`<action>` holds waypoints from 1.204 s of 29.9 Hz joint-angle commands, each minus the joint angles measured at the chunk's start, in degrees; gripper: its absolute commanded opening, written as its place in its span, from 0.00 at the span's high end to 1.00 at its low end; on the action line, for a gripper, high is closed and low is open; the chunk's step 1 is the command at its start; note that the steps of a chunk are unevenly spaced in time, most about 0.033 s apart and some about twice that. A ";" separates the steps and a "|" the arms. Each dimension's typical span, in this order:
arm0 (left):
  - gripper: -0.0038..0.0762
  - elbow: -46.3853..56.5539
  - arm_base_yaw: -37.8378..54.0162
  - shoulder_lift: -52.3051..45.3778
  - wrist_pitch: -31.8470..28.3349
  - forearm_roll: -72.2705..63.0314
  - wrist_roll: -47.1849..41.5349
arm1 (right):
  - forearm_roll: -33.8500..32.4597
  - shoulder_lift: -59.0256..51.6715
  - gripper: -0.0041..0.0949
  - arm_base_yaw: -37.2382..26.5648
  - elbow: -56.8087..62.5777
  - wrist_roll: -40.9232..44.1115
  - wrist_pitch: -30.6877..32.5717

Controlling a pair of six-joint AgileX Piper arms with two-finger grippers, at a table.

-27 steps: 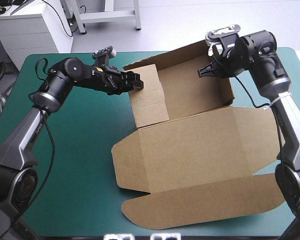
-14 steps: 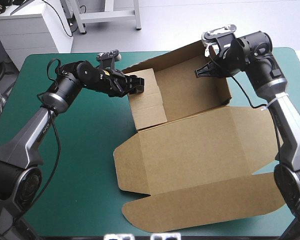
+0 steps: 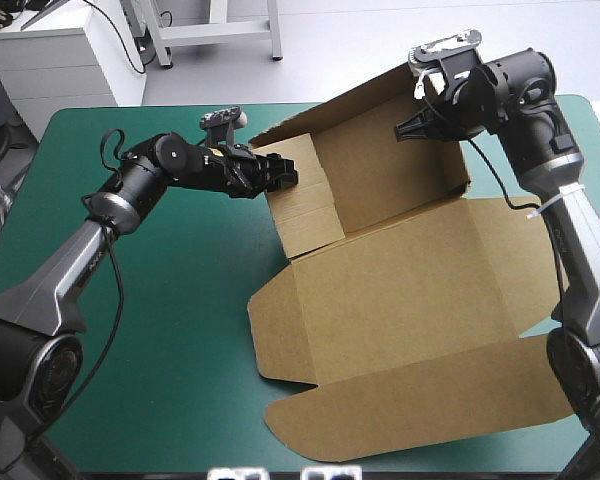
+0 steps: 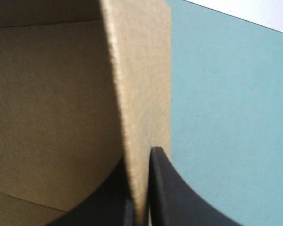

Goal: Fold the box

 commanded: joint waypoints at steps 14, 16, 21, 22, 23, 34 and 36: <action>0.41 16.14 5.67 -5.10 -3.25 -50.84 42.90 | 5.95 -3.39 0.97 -0.19 -3.17 2.02 -4.40; 0.41 18.68 9.45 -5.05 6.52 -63.09 52.55 | 6.45 -3.39 0.97 -0.19 -3.17 2.02 -4.51; 0.39 21.20 13.05 -5.05 11.24 -61.36 53.15 | 6.81 -3.39 0.97 -0.19 -3.17 1.79 -5.05; 0.38 21.33 12.65 -5.05 11.22 -61.36 53.43 | 7.07 -3.39 0.97 -0.19 -3.17 1.79 -5.36; 0.37 21.33 12.22 -5.05 11.39 -61.86 53.72 | 7.23 -3.39 0.97 -0.19 -3.17 1.79 -5.49; 0.40 16.68 6.35 -5.05 4.07 -61.35 50.64 | 10.55 -3.39 0.97 0.03 -3.17 1.18 -5.36; 0.41 14.95 4.77 -5.05 -0.26 -56.47 46.36 | 11.17 -3.39 0.97 0.03 -3.17 1.18 -5.22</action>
